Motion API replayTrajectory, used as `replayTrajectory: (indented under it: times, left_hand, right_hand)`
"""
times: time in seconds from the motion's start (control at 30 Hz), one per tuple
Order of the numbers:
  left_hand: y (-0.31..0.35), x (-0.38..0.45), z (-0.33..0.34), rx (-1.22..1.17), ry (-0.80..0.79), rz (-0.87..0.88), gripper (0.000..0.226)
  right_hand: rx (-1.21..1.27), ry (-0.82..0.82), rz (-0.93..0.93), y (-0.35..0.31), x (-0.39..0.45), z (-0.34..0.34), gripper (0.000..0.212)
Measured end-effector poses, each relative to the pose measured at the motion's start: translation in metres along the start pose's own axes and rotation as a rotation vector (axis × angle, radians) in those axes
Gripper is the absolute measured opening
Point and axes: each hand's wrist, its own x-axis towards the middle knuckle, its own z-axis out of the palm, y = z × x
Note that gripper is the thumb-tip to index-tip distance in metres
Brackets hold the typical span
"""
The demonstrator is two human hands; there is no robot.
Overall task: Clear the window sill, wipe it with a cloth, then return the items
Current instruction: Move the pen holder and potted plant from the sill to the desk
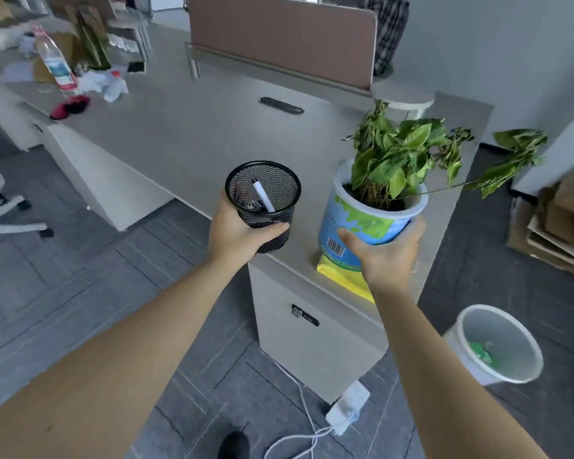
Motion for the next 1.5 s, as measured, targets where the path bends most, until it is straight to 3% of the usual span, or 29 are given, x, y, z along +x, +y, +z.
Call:
replayTrajectory:
  times: [0.13, 0.27, 0.53, 0.93, 1.03, 1.13, 1.3, 1.5]
  left_hand:
    - [-0.045, 0.075, 0.004, -0.020, -0.067, -0.043, 0.081]
    - [-0.094, 0.142, 0.019, -0.018, -0.230, -0.078, 0.079]
    - [-0.148, 0.208, 0.053, -0.031, -0.371, -0.109, 0.093]
    - [-0.153, 0.204, 0.063, -0.130, -0.340, -0.167, 0.079]
    - [-0.154, 0.189, 0.062, -0.121, -0.296, -0.188, 0.098]
    - [-0.135, 0.160, 0.064, -0.042, -0.243, -0.204, 0.090]
    - [-0.081, 0.092, 0.080, 0.105, -0.267, -0.276, 0.069]
    - [-0.059, 0.049, 0.126, 0.115, -0.532, -0.396, 0.052]
  right_hand:
    - [-0.002, 0.051, 0.037, 0.033, 0.037, 0.062, 0.078]
    - [-0.071, 0.100, 0.068, 0.066, 0.072, 0.105, 0.076]
    - [-0.165, 0.148, 0.122, 0.103, 0.114, 0.144, 0.083]
    - [-0.166, 0.091, 0.176, 0.114, 0.120, 0.151, 0.103]
    - [-0.174, 0.071, 0.206, 0.108, 0.111, 0.145, 0.114]
    - [-0.278, 0.089, 0.284, 0.098, 0.092, 0.127, 0.094]
    - [-0.481, 0.130, 0.246, 0.084, 0.057, 0.065, 0.049]
    - [-0.675, 0.209, 0.471, 0.090, 0.036, -0.009, 0.049]
